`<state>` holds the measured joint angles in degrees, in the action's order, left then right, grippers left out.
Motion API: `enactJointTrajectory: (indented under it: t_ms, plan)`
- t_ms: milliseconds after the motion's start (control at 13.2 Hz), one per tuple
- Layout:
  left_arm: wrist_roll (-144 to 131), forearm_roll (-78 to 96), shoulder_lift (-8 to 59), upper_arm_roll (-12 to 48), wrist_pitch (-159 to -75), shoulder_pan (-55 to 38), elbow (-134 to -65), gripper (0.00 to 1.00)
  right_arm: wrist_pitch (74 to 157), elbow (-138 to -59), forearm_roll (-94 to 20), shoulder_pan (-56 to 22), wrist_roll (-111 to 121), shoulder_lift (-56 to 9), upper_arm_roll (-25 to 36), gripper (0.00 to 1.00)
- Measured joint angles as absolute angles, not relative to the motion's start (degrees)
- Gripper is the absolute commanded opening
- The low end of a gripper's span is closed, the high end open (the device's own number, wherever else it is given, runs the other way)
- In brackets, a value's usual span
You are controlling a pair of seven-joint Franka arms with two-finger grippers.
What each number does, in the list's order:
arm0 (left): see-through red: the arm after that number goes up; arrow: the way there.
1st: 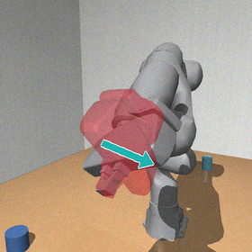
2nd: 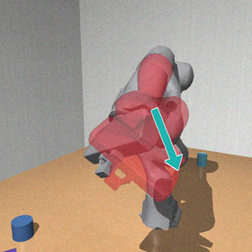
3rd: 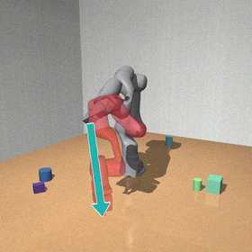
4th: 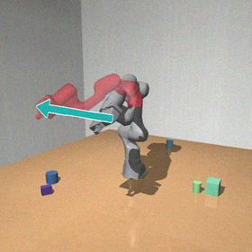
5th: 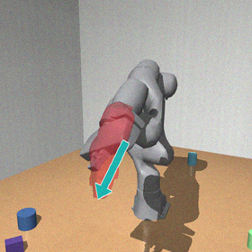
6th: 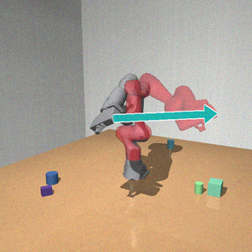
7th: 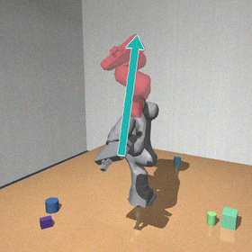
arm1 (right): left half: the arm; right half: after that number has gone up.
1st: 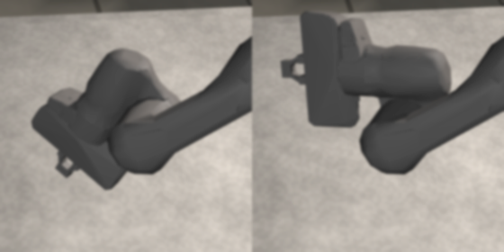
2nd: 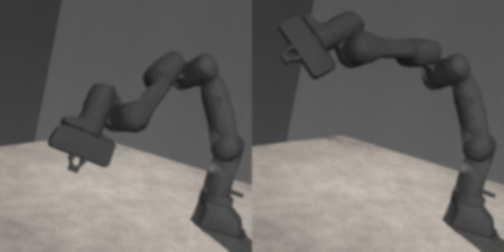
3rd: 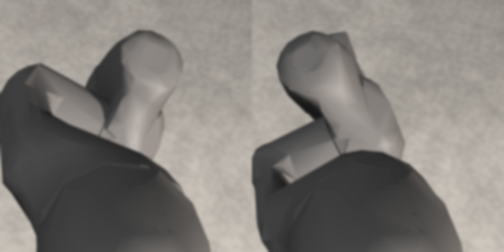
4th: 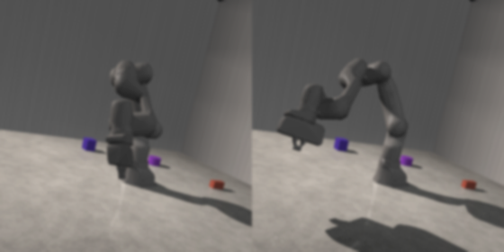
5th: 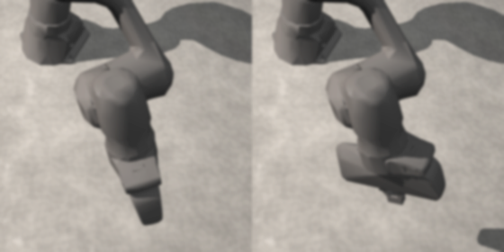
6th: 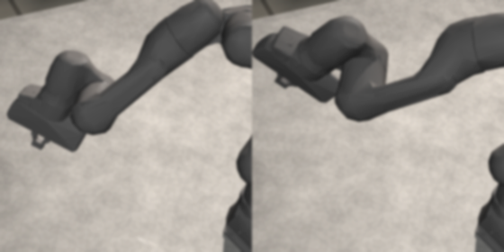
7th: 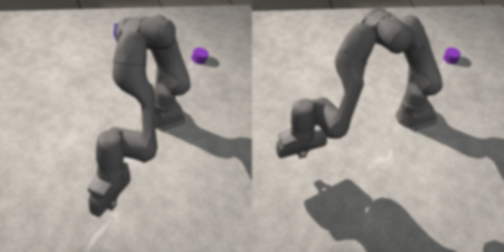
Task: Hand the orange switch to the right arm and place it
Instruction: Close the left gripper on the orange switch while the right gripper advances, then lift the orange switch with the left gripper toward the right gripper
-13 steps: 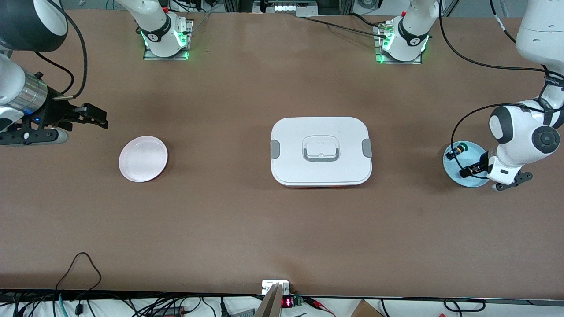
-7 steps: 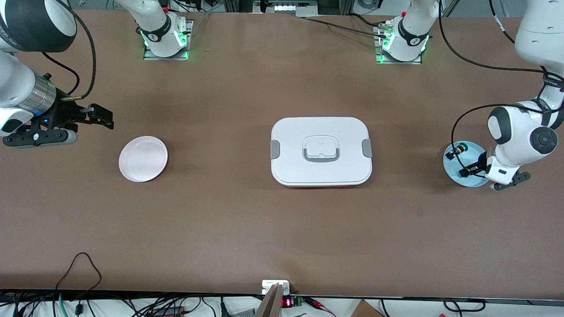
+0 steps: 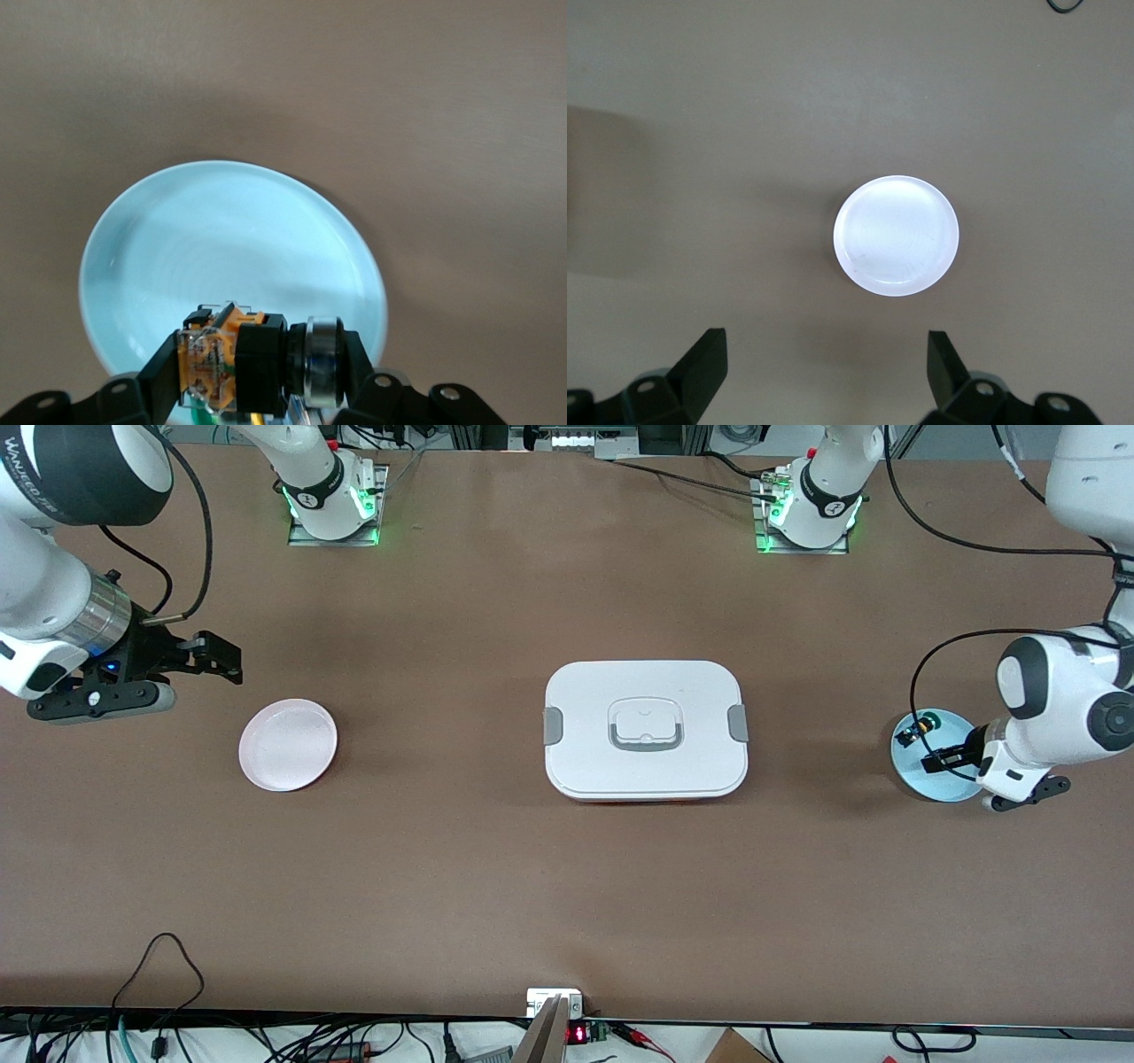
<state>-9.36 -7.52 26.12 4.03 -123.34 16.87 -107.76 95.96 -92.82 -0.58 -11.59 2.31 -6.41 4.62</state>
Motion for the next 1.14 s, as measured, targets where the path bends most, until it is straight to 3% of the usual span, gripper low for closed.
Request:
enactJointTrajectory:
  t_ms: [227,531,834,1137]
  plan:
    - [-8.4,-7.5,22.6,8.4,-110.5,16.9,-101.4,0.19,96.0,-92.7,-0.8,-11.8,2.3,-6.3,4.6,1.0]
    - [-8.2,-6.3,20.0,19.7,-94.0,16.8,-92.3,0.18,95.9,-92.6,-5.1,-11.4,2.3,-6.3,5.2,1.0]
    - [-2.4,1.6,18.4,27.8,-90.4,16.5,-89.1,0.16,95.9,-92.5,-5.9,-11.3,2.4,-6.3,5.3,1.0]
    - [14.4,16.1,18.1,28.4,-90.6,16.5,-88.4,0.15,95.3,-92.6,-12.0,-11.2,2.4,-6.9,5.4,1.0]
